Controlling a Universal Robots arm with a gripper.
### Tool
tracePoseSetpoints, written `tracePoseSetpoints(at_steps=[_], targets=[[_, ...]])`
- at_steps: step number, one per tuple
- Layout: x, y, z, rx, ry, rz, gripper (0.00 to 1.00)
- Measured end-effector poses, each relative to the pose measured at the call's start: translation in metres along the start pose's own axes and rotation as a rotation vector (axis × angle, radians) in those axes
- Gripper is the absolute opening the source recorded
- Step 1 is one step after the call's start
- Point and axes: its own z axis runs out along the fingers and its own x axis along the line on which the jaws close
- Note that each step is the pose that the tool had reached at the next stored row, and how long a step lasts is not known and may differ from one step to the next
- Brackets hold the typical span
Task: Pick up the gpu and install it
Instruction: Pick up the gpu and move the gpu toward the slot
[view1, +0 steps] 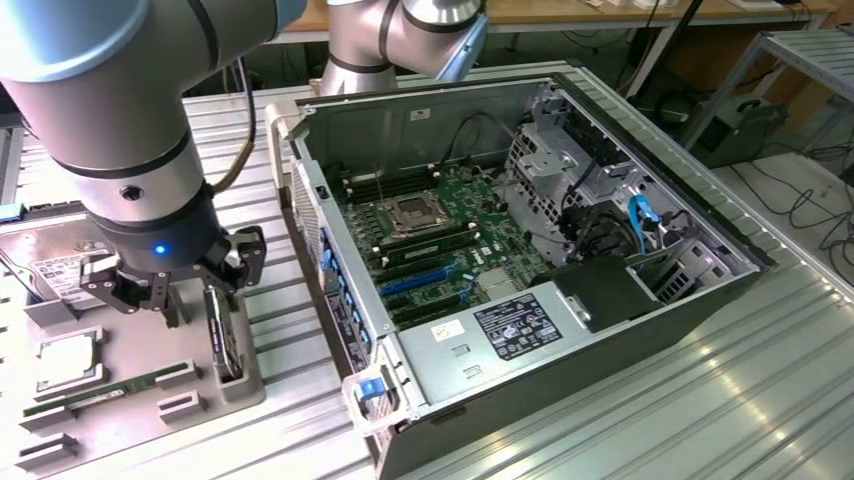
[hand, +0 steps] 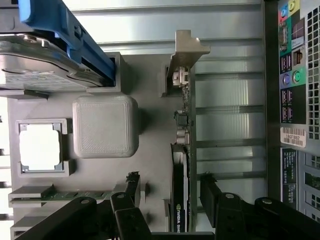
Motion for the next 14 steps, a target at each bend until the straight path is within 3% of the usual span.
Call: tracePoseSetpoints(at_steps=[14], targets=[[0.000,-0.0005,0.0138,0.0000,0.0000,0.000,0.60]])
